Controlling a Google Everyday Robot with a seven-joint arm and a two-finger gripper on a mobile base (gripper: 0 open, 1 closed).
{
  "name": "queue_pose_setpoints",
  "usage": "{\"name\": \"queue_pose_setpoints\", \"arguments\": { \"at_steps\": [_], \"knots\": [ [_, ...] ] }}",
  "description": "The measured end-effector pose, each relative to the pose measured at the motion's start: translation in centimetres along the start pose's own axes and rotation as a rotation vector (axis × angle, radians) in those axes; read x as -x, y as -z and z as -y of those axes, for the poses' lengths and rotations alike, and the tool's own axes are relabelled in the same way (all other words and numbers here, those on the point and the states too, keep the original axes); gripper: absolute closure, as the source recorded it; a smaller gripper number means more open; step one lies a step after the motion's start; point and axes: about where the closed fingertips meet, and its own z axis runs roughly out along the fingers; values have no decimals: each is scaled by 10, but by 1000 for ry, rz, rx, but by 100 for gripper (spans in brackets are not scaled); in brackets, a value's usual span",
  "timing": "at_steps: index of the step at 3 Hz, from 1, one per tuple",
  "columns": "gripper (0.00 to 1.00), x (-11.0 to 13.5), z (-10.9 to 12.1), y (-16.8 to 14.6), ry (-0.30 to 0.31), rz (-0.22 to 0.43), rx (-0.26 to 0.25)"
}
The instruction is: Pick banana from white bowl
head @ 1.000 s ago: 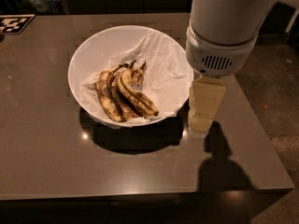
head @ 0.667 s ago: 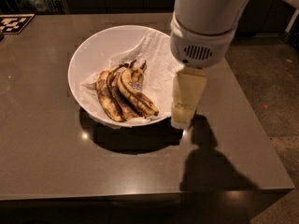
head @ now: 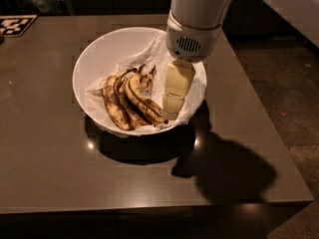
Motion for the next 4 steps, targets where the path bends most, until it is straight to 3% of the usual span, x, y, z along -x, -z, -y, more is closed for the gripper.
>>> {"name": "queue_pose_setpoints", "arguments": {
  "at_steps": [1, 3, 4],
  "knots": [
    [0, 17, -2, -7, -9, 0, 25],
    [0, 41, 21, -32, -214, -117, -3],
    [0, 49, 25, -32, -221, -87, -17]
  ]
}}
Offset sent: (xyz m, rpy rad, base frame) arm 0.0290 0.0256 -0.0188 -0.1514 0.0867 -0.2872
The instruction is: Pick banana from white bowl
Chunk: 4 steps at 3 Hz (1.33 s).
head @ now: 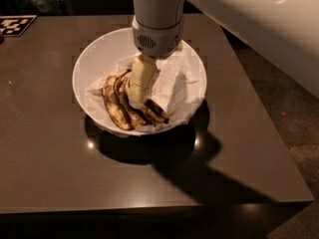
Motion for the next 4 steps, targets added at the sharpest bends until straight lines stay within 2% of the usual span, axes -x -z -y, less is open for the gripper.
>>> {"name": "queue_pose_setpoints", "arguments": {
  "at_steps": [2, 4],
  "knots": [
    [0, -5, -8, -17, -62, 15, 61],
    [0, -6, -13, -33, -95, 2, 120]
  ]
}}
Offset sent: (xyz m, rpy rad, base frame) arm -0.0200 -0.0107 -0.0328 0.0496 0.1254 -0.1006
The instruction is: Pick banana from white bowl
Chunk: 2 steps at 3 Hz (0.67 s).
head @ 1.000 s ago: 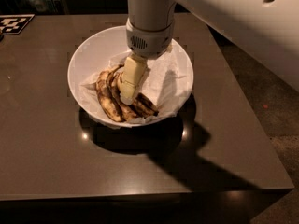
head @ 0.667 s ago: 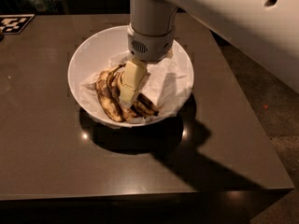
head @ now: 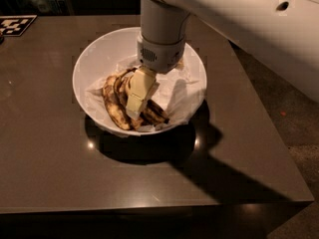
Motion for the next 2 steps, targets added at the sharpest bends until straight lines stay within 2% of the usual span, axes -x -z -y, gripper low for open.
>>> {"name": "queue_pose_setpoints", "arguments": {
  "at_steps": [1, 2],
  "knots": [
    [1, 1, -1, -2, -2, -3, 9],
    [8, 2, -3, -5, 1, -9, 17]
  ]
}}
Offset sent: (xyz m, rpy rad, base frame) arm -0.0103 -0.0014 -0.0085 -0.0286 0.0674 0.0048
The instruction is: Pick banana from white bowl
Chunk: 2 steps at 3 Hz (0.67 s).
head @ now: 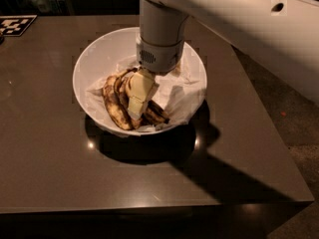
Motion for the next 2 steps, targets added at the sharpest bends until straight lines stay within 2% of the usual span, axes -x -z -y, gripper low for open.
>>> {"name": "queue_pose_setpoints", "arguments": {
  "at_steps": [1, 2],
  "knots": [
    [17, 1, -1, -1, 4, -3, 3],
    [18, 5, -1, -2, 11, -10, 8]
  ]
}}
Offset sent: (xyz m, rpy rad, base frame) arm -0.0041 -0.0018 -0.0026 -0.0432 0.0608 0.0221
